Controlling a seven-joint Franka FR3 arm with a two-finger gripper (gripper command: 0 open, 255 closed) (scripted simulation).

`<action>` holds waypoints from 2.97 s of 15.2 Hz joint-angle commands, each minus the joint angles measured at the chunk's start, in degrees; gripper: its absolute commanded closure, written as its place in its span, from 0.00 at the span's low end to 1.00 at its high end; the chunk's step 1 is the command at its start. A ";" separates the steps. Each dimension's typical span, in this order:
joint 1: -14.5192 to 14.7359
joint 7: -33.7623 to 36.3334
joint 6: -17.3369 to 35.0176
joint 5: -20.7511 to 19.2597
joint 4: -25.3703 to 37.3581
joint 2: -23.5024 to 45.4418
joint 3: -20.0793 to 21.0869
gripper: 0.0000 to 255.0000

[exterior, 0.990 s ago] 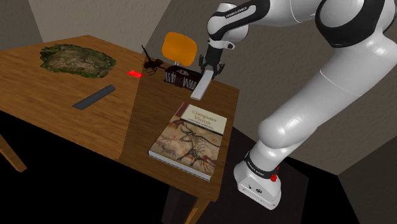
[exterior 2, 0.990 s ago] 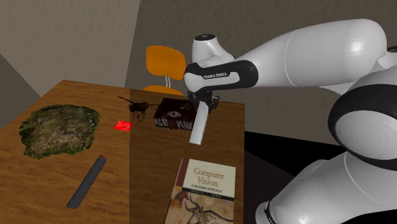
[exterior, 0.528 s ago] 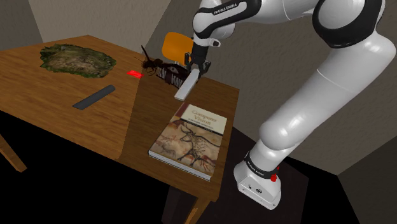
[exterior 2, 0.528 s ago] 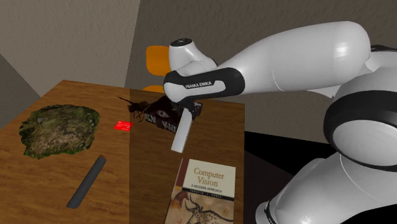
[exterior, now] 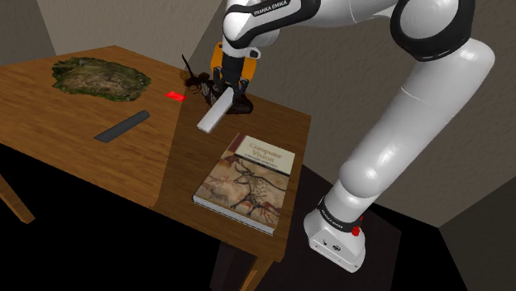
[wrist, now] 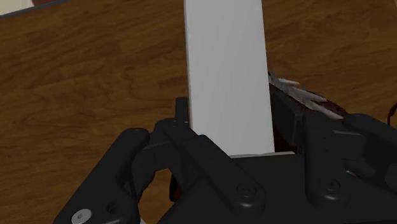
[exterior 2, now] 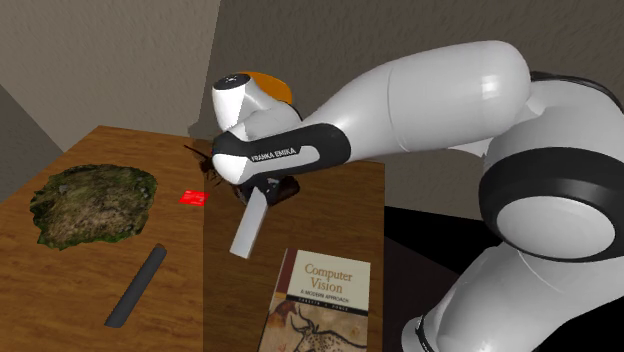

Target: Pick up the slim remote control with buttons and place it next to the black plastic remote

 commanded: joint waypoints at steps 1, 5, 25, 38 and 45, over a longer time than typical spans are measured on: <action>1.50 3.20 -0.73 -0.55 3.15 2.49 1.43 1.00; 4.35 8.67 -2.19 -1.97 9.08 7.16 3.53 1.00; 9.42 17.07 4.00 -6.22 14.43 19.33 5.01 1.00; 9.47 17.15 4.56 -6.34 14.21 19.68 4.94 0.00; 9.18 16.38 -1.64 -5.14 17.37 16.51 5.41 0.00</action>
